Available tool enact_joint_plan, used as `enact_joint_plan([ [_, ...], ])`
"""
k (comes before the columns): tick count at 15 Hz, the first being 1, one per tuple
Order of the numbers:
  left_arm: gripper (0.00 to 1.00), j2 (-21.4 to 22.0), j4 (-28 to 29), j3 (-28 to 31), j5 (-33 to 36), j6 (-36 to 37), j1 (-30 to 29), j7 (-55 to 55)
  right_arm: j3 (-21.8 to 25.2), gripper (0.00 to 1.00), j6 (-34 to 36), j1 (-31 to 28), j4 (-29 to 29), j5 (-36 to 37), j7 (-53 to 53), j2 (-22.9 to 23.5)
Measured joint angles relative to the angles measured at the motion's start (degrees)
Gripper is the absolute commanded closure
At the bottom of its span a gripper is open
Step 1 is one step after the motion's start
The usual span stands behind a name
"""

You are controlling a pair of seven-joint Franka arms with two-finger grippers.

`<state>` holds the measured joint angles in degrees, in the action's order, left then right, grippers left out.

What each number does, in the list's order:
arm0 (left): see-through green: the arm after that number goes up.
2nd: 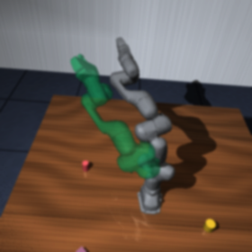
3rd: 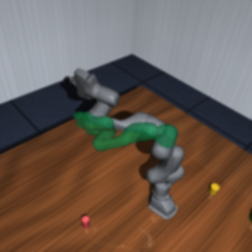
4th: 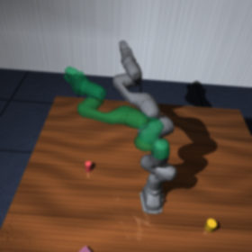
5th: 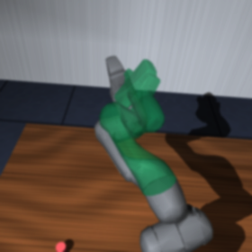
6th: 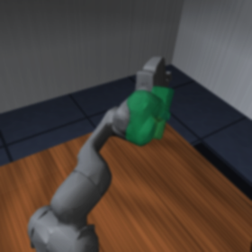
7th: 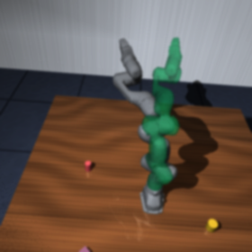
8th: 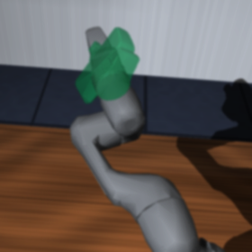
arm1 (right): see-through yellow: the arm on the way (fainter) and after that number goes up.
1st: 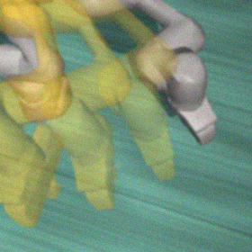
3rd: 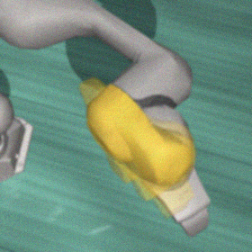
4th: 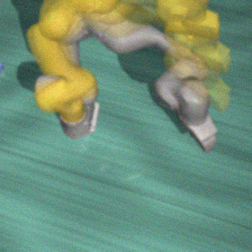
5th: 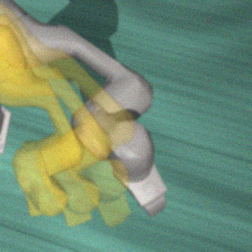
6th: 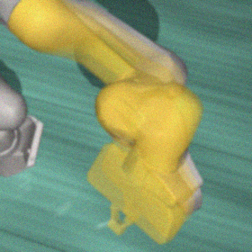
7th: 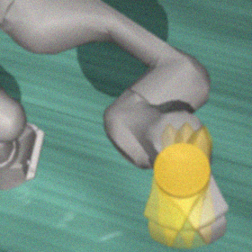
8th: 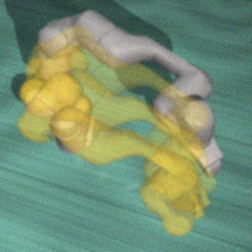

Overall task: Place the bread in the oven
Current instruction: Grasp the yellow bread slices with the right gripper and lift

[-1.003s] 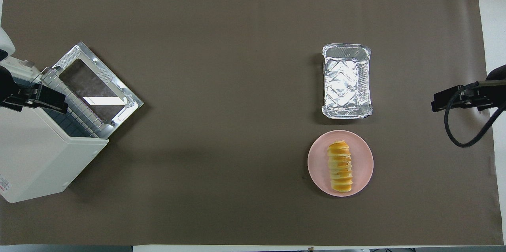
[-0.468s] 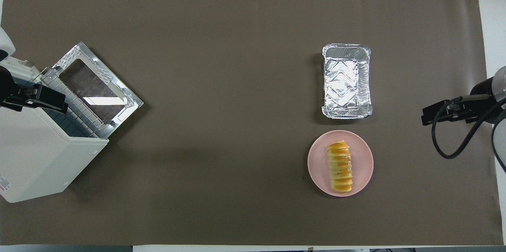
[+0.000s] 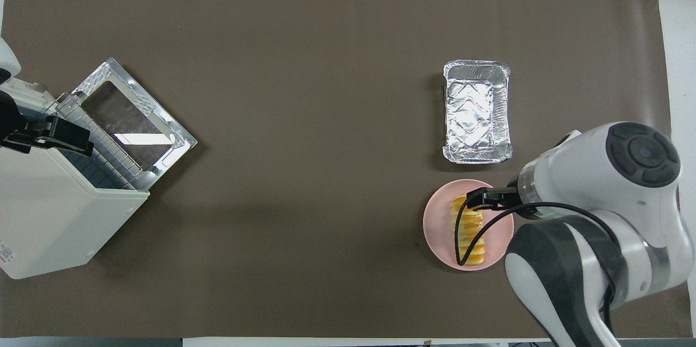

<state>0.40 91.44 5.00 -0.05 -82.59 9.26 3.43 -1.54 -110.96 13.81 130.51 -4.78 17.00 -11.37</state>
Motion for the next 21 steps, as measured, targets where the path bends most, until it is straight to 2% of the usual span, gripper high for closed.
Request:
enact_joint_plan([
  [3,0.0,0.0,0.0,0.0,0.0,0.0,0.0,0.0,-0.04,0.0,-9.46,2.63,7.53,-0.46,3.0,0.05],
  [7,0.0,0.0,0.0,0.0,0.0,0.0,0.0,0.0,-0.02,0.0,-18.78,3.07,15.22,-0.54,3.12,0.1],
  [10,0.0,0.0,0.0,0.0,0.0,0.0,0.0,0.0,0.03,0.08,-22.34,3.07,18.42,-0.63,3.24,0.32],
  [11,0.0,0.0,0.0,0.0,0.0,0.0,0.0,0.0,0.09,0.19,-22.68,3.06,18.7,-0.8,3.69,0.43],
  [13,0.0,0.0,0.0,0.0,0.0,0.0,0.0,0.0,0.24,0.49,-22.79,3.02,18.79,-1.57,4.42,0.76],
  [14,0.0,0.0,0.0,0.0,0.0,0.0,0.0,0.0,0.34,0.77,-22.8,3.0,18.8,-2.17,4.47,0.91],
  [15,0.0,0.0,0.0,0.0,0.0,0.0,0.0,0.0,0.42,0.99,-22.82,2.99,18.8,-2.68,4.48,1.02],
  [21,0.0,0.0,0.0,0.0,0.0,0.0,0.0,0.0,0.35,1.0,-22.53,3.08,17.8,-2.96,4.96,0.88],
])
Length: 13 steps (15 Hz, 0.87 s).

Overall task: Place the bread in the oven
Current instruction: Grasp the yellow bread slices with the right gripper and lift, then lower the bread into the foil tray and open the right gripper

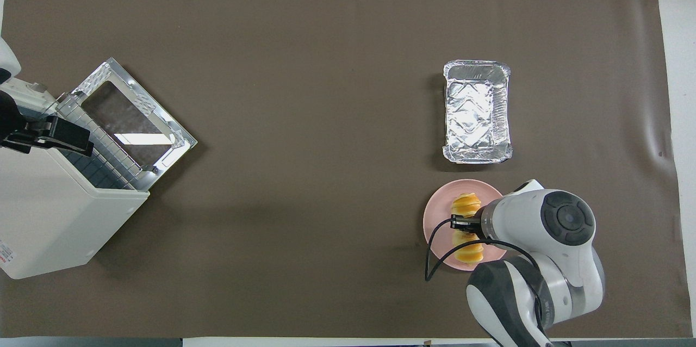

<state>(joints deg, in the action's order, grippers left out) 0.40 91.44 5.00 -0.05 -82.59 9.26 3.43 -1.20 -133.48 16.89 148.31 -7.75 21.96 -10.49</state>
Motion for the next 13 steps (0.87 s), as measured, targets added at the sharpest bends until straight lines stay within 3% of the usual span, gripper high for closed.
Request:
enact_joint_plan([
  [3,0.0,0.0,0.0,0.0,0.0,0.0,0.0,0.0,-0.01,1.0,7.91,-0.01,-5.13,-0.01,0.38,-1.52],
  [7,0.0,0.0,0.0,0.0,0.0,0.0,0.0,0.0,0.3,1.0,17.45,-2.28,-18.21,0.06,-0.04,-2.51],
  [10,0.0,0.0,0.0,0.0,0.0,0.0,0.0,0.0,0.5,1.0,18.71,-8.07,-26.73,0.09,-6.85,1.57],
  [13,0.0,0.0,0.0,0.0,0.0,0.0,0.0,0.0,0.89,1.0,16.75,-11.47,-33.68,0.09,-11.27,9.93],
])
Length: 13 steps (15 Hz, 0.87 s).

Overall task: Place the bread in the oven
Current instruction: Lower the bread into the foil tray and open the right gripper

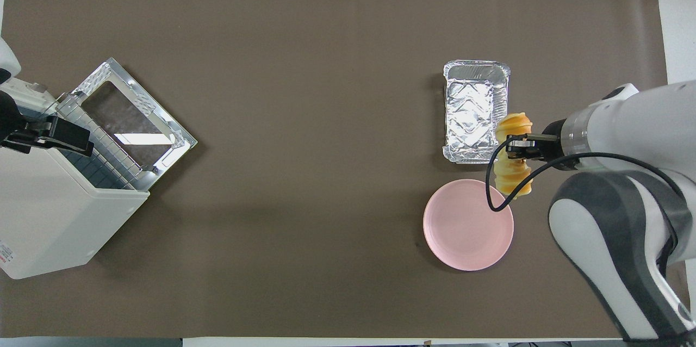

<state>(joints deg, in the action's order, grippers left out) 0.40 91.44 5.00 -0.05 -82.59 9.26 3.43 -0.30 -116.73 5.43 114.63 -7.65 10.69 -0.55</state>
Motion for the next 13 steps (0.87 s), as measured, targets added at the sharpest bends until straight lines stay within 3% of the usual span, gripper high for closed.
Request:
enact_joint_plan([
  [3,0.0,0.0,0.0,0.0,0.0,0.0,0.0,0.0,-0.45,1.0,-4.38,0.73,-4.64,0.03,-0.12,8.49],
  [6,0.0,0.0,0.0,0.0,0.0,0.0,0.0,0.0,-0.79,1.0,-6.38,2.9,-6.65,0.04,-0.11,13.73],
  [13,0.0,0.0,0.0,0.0,0.0,0.0,0.0,0.0,-0.6,1.0,-10.54,2.93,-6.76,0.04,-0.11,19.13],
])
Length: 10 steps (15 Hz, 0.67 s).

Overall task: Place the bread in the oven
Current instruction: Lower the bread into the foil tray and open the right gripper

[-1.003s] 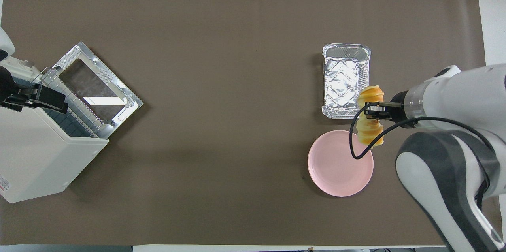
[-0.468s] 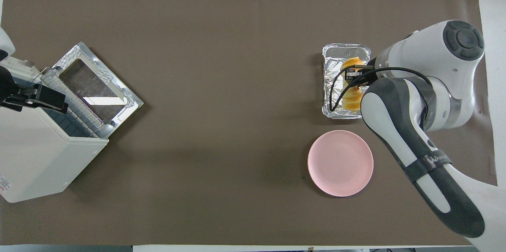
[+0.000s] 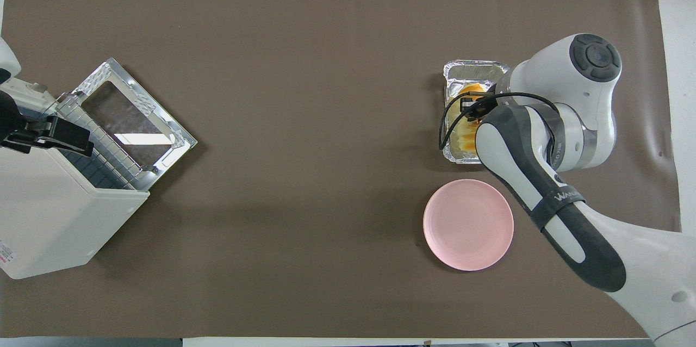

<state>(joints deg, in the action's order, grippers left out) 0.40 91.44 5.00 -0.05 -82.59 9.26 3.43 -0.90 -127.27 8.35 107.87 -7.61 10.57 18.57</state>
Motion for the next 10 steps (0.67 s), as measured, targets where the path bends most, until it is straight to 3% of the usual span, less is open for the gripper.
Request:
enact_joint_plan([
  [1,0.0,0.0,0.0,0.0,0.0,0.0,0.0,0.0,-0.02,0.91,-0.39,0.04,0.04,0.0,0.0,0.34],
  [2,0.0,0.0,0.0,0.0,0.0,0.0,0.0,0.0,-0.04,0.72,-1.15,0.1,0.17,0.0,0.0,0.62],
  [3,0.0,0.0,0.0,0.0,0.0,0.0,0.0,0.0,-0.06,0.63,-1.77,0.17,0.35,0.0,0.0,0.88],
  [5,0.0,0.0,0.0,0.0,0.0,0.0,0.0,0.0,-0.06,0.18,-2.18,0.23,0.58,0.0,0.0,1.16],
  [6,0.0,0.0,0.0,0.0,0.0,0.0,0.0,0.0,-0.04,0.0,-2.18,0.21,0.57,0.0,0.0,1.16],
  [10,0.0,0.0,0.0,0.0,0.0,0.0,0.0,0.0,0.19,0.0,-0.87,-0.84,-0.66,0.13,-1.32,0.94],
])
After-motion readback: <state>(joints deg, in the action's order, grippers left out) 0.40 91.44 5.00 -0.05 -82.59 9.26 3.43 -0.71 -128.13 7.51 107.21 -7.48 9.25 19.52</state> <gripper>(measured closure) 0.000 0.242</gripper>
